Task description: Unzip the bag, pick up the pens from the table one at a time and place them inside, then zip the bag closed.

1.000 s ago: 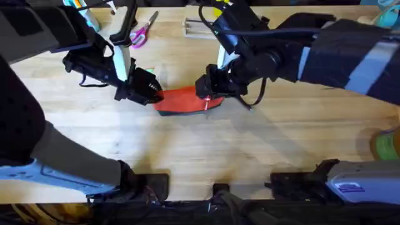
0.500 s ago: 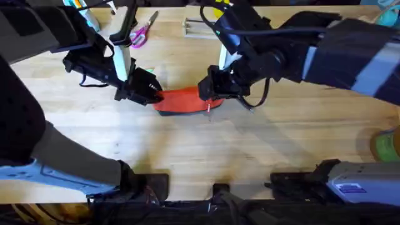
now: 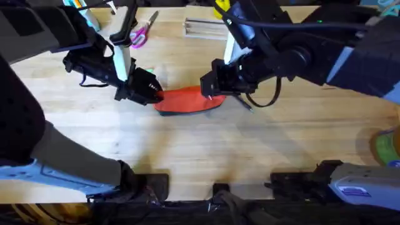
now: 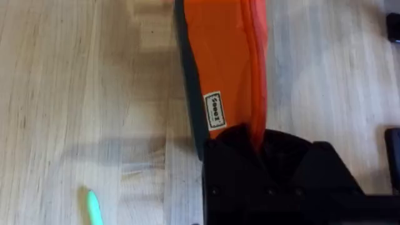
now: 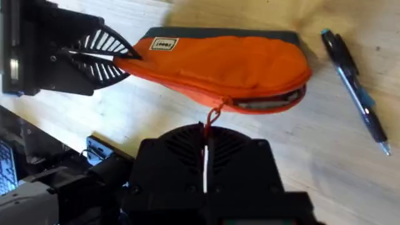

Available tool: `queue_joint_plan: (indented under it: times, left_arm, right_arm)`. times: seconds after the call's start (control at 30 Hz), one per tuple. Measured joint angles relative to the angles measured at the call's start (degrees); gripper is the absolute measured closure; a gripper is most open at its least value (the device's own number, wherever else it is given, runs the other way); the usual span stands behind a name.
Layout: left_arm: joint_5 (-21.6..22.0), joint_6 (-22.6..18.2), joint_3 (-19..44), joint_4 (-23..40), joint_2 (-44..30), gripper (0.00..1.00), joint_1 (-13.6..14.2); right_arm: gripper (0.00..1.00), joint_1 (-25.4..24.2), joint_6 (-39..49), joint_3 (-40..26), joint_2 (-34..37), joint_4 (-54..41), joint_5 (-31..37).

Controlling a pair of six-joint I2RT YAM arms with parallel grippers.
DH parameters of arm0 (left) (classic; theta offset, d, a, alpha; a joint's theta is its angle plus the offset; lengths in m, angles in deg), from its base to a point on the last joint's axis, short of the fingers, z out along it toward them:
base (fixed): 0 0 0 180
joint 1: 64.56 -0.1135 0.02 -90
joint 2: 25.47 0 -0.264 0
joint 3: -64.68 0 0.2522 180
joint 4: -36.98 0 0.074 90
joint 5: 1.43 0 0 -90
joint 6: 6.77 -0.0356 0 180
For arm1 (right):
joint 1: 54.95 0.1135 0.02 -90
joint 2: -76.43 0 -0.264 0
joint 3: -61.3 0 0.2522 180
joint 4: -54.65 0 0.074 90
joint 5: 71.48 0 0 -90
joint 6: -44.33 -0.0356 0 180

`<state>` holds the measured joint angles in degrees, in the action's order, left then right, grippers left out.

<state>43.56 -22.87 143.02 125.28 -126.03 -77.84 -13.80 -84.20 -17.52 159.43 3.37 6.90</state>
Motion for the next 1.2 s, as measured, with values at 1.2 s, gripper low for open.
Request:
queue_joint_plan:
  times: [1.2]
  left_arm:
    - [0.2, 0.0, 0.1, 0.0, 0.0, 0.954, -0.4]
  right_arm:
    - [0.969, 9.4, 0.6, 0.0, 9.4, 27.6, -2.0]
